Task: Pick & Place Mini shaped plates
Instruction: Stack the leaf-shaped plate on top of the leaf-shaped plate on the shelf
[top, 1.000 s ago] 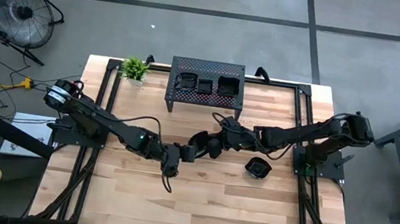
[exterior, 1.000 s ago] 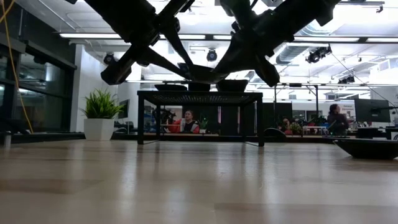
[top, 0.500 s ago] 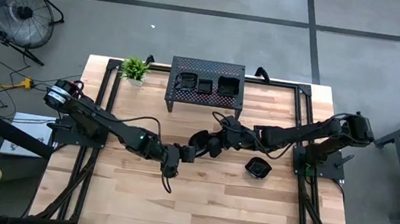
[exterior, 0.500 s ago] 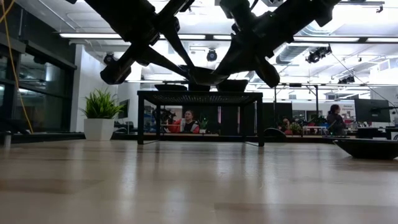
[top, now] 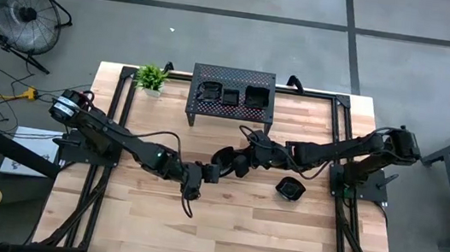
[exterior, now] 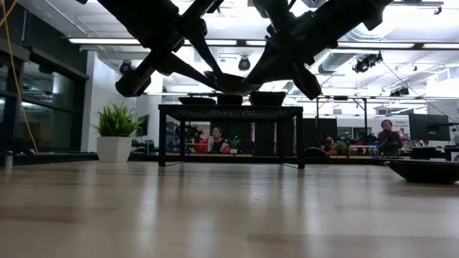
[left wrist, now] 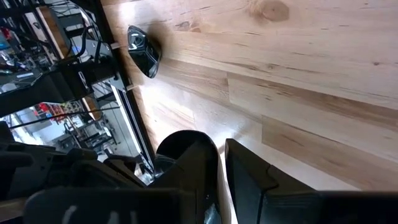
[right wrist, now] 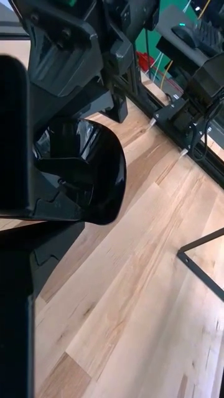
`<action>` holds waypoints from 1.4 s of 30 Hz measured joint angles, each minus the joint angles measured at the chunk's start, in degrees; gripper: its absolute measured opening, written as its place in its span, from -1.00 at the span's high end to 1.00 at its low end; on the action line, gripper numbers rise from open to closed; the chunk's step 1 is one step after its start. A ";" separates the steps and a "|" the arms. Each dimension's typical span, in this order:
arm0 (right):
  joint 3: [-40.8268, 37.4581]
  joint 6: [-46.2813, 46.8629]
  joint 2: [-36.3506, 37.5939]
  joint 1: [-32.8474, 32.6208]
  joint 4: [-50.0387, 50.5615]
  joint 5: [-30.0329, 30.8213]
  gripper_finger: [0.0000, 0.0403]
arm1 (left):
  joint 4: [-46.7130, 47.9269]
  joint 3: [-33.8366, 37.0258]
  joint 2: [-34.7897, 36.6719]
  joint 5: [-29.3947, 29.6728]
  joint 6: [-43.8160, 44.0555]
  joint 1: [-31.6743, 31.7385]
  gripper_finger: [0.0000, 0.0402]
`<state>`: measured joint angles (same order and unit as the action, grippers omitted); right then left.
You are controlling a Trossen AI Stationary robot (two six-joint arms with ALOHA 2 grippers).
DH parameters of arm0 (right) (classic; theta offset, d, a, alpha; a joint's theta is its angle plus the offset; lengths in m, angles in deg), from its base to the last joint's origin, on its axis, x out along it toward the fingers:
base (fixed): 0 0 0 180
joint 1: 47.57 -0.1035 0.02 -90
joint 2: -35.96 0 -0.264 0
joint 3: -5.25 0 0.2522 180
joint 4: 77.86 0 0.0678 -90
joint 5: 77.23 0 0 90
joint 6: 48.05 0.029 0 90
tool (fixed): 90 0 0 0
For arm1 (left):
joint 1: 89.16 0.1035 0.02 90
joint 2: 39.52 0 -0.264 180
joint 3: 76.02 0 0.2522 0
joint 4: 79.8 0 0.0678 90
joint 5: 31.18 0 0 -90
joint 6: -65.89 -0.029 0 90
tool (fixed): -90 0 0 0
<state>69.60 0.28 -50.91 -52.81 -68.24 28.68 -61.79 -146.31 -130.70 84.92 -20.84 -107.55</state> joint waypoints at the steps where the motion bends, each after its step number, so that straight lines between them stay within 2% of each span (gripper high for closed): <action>1: 0.00 0.00 0.00 0.00 0.00 0.00 1.00 | -0.03 0.00 0.00 0.01 0.00 0.00 0.73; 8: 0.00 -0.42 0.00 0.00 0.00 -0.02 1.00 | -0.24 0.00 0.00 0.45 0.02 0.00 0.75; 15: 0.00 -0.42 0.00 0.00 0.43 -0.45 1.00 | 0.53 0.09 -0.04 0.45 0.24 0.00 0.97; 30: 0.00 -1.73 0.00 0.00 0.57 -1.71 0.97 | 0.41 0.09 -0.07 0.38 0.22 0.00 0.99; 35: 0.00 -2.35 0.00 -0.04 0.39 -3.07 0.86 | 0.15 0.07 -0.07 0.39 0.25 0.00 1.00; 42: 0.00 -3.41 0.74 0.81 0.47 -6.09 0.53 | 0.55 0.07 -0.07 0.43 1.56 0.00 1.00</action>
<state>69.59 -3.13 -50.17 -52.00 -67.77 22.59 -61.24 -146.25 -130.77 85.34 -19.29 -107.55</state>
